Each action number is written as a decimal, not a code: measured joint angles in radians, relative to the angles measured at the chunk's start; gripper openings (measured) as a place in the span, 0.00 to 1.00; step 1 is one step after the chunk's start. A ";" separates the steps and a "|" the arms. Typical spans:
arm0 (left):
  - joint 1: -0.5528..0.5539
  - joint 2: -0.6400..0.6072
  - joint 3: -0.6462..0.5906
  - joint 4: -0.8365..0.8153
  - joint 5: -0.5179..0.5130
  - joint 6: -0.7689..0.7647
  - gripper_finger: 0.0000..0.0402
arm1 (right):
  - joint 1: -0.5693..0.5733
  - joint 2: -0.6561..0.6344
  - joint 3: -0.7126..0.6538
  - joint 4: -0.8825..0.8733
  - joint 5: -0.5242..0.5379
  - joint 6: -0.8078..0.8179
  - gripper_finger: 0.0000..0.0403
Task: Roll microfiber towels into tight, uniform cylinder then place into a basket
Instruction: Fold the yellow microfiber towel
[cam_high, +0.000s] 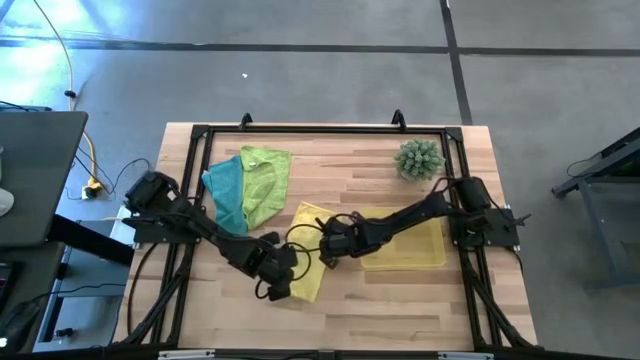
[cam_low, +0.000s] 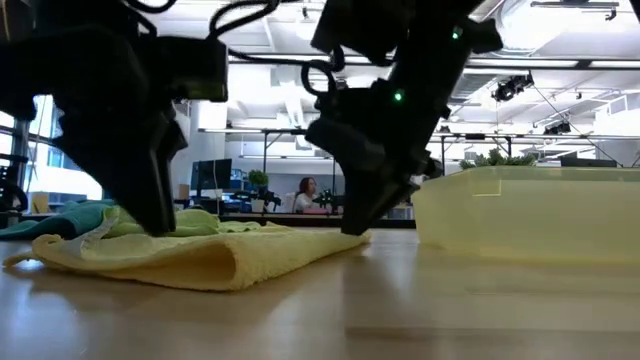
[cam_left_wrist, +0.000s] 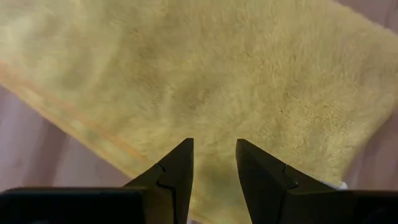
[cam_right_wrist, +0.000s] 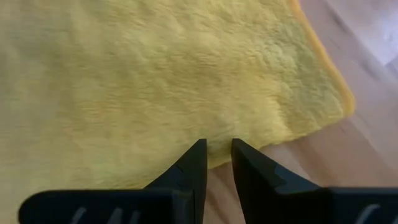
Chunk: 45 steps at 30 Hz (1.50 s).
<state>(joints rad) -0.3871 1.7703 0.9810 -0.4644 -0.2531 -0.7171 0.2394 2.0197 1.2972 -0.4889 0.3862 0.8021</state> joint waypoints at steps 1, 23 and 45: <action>-0.001 0.009 0.000 0.000 0.014 -0.012 0.27 | -0.006 0.000 -0.005 0.001 0.000 -0.014 0.16; -0.059 -0.018 0.000 0.219 -0.009 -0.057 0.27 | -0.152 -0.044 0.015 -0.101 0.016 -0.498 0.16; 0.029 0.056 0.000 0.179 -0.204 0.102 0.27 | 0.146 -0.118 0.022 -0.025 0.052 -0.420 0.16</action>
<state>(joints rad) -0.3583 1.8263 0.9811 -0.2852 -0.4571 -0.6151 0.3851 1.9013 1.3197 -0.5142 0.4380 0.3824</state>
